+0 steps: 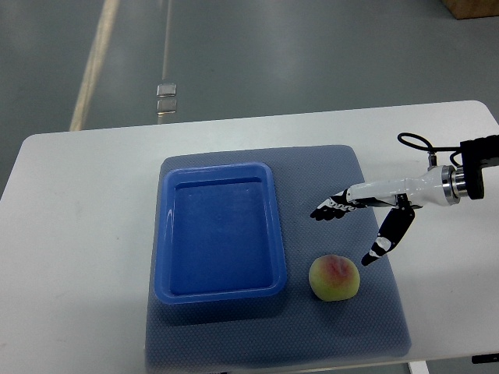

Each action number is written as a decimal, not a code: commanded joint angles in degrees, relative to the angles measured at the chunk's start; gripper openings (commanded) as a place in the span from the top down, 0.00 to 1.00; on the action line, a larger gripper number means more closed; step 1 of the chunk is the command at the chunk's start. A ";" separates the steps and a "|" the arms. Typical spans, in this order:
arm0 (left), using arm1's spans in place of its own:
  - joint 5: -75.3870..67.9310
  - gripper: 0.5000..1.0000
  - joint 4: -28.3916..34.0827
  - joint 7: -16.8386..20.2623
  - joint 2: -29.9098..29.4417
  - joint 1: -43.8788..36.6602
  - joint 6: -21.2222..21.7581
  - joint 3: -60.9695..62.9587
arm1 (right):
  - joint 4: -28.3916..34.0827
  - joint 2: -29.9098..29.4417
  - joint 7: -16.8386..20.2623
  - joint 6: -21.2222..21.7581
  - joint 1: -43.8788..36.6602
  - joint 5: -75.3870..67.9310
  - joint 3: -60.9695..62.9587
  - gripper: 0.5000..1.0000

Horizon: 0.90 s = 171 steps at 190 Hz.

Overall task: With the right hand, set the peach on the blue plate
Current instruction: 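Move the right hand down and toward the peach beside the blue tray, then close the right hand fingers around the peach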

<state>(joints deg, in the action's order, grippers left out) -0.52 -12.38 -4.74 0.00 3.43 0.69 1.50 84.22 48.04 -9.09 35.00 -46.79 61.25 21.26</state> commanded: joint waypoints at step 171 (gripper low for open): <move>-0.01 0.00 0.08 0.00 0.00 0.00 0.10 -0.01 | 0.69 -4.97 -5.77 -15.05 16.29 9.59 2.65 1.00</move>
<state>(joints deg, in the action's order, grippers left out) -0.52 -12.38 -4.75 0.00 3.43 0.80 1.49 85.14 43.24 -13.92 20.99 -30.93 68.65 23.99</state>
